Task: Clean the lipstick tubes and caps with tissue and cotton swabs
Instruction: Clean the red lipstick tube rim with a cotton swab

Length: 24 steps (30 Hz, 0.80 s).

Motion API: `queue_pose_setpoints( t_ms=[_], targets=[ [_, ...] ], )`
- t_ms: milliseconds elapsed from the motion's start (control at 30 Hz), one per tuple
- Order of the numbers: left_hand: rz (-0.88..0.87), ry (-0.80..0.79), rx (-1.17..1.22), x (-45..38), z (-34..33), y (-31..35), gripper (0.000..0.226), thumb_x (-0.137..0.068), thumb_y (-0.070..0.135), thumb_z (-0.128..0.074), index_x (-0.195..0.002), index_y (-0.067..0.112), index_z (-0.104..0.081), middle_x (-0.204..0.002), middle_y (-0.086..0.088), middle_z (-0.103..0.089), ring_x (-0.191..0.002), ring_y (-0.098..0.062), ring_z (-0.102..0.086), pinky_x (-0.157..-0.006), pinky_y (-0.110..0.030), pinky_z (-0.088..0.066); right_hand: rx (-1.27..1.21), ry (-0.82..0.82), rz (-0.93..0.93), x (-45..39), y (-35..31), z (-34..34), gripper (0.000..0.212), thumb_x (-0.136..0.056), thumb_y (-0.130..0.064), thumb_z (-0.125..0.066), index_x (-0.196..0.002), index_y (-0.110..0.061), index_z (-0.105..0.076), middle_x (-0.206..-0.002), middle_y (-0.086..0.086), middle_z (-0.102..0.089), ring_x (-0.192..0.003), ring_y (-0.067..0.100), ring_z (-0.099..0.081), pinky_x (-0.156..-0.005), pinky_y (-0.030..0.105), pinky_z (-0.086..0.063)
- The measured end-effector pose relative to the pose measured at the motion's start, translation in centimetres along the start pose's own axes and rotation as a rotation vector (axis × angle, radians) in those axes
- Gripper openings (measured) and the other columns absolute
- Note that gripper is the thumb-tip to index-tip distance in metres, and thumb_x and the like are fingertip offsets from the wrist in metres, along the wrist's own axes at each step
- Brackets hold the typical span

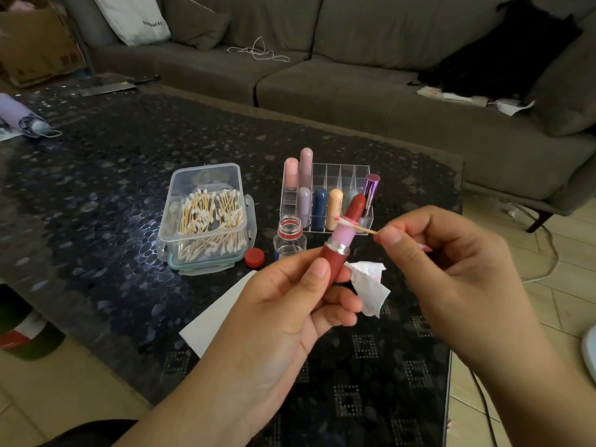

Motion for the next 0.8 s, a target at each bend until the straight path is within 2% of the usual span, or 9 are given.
queue_pose_setpoints(
  t_ms=[267,467,533,633,700,800],
  targets=[
    [-0.016,-0.025,-0.016,0.01,0.02,0.11,0.027,-0.074,0.013,-0.054,-0.097,0.002,-0.062,-0.073,-0.012,-0.068,-0.061,-0.019,-0.066,-0.054,-0.022,-0.053,0.04,-0.064,0.02,0.19,-0.24,-0.28,0.011,-0.08,-0.026,-0.061,-0.07,-0.02,-0.061,-0.051,-0.006,-0.042,-0.045,0.002,-0.036,-0.046,0.007,-0.03],
    [-0.018,-0.025,-0.009,0.06,0.14,-0.08,0.031,-0.073,0.008,-0.056,-0.103,0.002,-0.056,-0.069,-0.007,-0.064,-0.059,-0.017,-0.061,-0.056,-0.023,-0.052,0.044,-0.032,0.038,-0.02,-0.16,-0.06,0.008,-0.082,-0.028,-0.062,-0.075,-0.023,-0.063,-0.053,-0.008,-0.045,-0.047,0.001,-0.04,-0.048,0.006,-0.032],
    [-0.011,-0.025,-0.016,0.0,0.27,-0.34,0.025,-0.082,0.01,-0.063,-0.105,0.002,-0.056,-0.067,-0.004,-0.061,-0.056,-0.014,-0.057,-0.055,-0.022,-0.05,0.058,-0.08,0.053,0.16,-0.2,-0.27,0.013,-0.081,-0.033,-0.066,-0.073,-0.023,-0.062,-0.052,-0.005,-0.045,-0.046,0.002,-0.038,-0.048,0.006,-0.03],
    [-0.012,-0.028,-0.034,0.0,0.27,-0.56,0.029,-0.077,0.013,-0.056,-0.105,0.004,-0.058,-0.066,-0.002,-0.058,-0.055,-0.013,-0.053,-0.054,-0.022,-0.048,0.104,-0.109,0.062,0.32,-0.08,-0.54,0.017,-0.08,-0.041,-0.062,-0.074,-0.025,-0.062,-0.057,0.003,-0.049,-0.048,0.003,-0.039,-0.049,0.007,-0.032],
    [-0.018,-0.033,-0.059,0.02,0.23,-0.67,0.023,-0.083,0.013,-0.062,-0.105,0.006,-0.061,-0.066,0.0,-0.056,-0.055,-0.011,-0.05,-0.055,-0.021,-0.047,0.076,-0.079,0.042,0.2,0.03,-0.41,0.013,-0.081,-0.035,-0.065,-0.074,-0.024,-0.063,-0.055,0.001,-0.046,-0.048,0.003,-0.039,-0.048,0.007,-0.032],
    [-0.018,-0.028,-0.05,0.07,0.12,-0.69,0.033,-0.076,0.016,-0.051,-0.104,0.005,-0.063,-0.064,0.0,-0.052,-0.055,-0.011,-0.045,-0.053,-0.022,-0.044,0.068,-0.027,0.046,-0.01,-0.01,-0.12,0.014,-0.082,-0.027,-0.061,-0.069,-0.023,-0.063,-0.054,-0.006,-0.046,-0.048,0.001,-0.041,-0.048,0.006,-0.033]
  ],
)
Point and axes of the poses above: each hand's wrist, its own x-axis away from the middle knuckle, its own z-axis out of the back of the hand, y = z × x, the point moved 2 cm from there along -x, towards the middle knuckle
